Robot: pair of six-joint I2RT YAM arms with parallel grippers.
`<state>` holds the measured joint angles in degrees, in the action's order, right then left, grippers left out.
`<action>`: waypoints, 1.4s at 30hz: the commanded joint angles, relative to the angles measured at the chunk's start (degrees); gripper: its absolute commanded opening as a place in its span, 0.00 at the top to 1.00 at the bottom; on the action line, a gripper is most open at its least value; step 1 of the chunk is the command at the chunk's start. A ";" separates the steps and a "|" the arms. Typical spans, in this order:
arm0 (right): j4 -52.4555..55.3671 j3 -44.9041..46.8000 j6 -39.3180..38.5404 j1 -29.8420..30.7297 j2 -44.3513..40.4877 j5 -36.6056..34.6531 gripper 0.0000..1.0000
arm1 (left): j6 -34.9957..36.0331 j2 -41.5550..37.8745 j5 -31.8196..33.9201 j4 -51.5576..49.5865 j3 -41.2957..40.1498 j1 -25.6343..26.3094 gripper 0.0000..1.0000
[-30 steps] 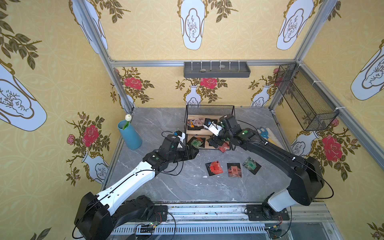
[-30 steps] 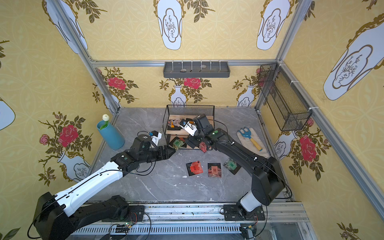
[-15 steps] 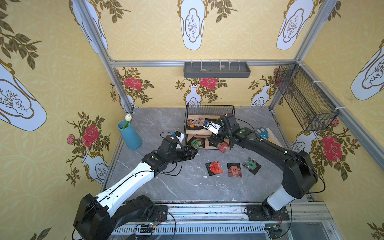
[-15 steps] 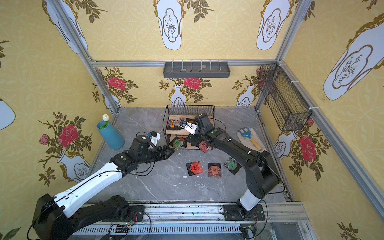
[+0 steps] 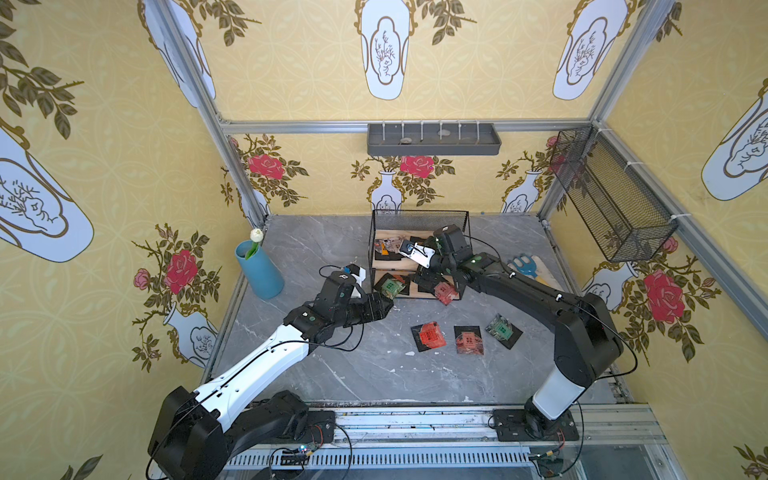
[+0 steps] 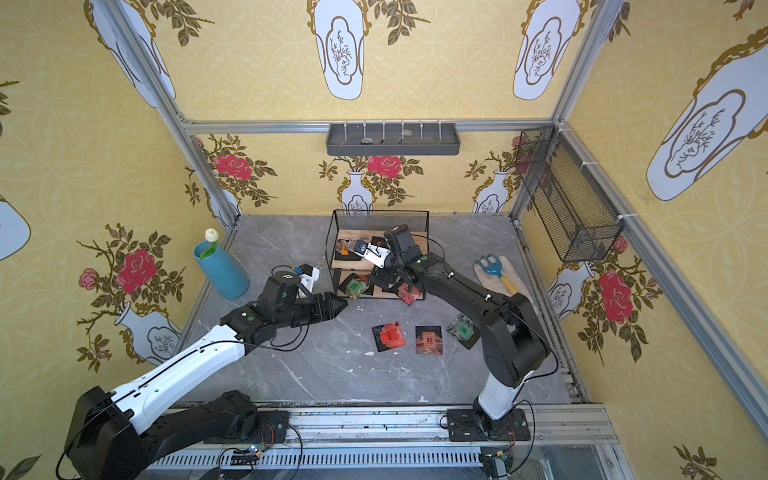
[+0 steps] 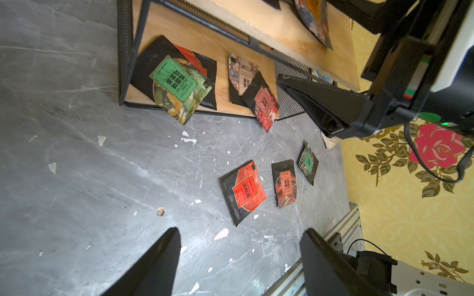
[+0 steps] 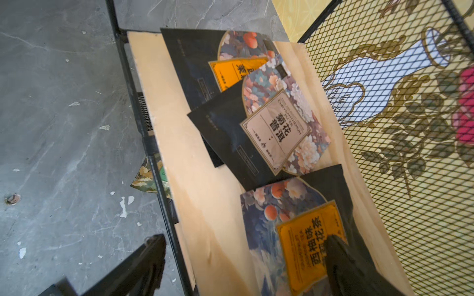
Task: Remove the tea bags from the shelf
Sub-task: Pick up the tea bag from the shelf.
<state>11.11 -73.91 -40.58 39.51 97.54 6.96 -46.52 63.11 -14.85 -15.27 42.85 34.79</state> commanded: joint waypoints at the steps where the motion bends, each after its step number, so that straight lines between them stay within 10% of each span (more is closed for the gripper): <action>1: 0.87 -0.43 0.59 0.41 0.21 0.72 0.02 | 0.29 -0.18 -0.57 1.82 -0.65 -0.31 0.18; 42: 3.99 2.70 3.21 2.00 -3.85 -4.01 0.75 | -0.37 0.61 -1.93 3.49 -1.60 -1.28 0.18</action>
<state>12.91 -71.24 -38.13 41.41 93.89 4.21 -47.00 63.51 -16.49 -12.93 41.60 33.61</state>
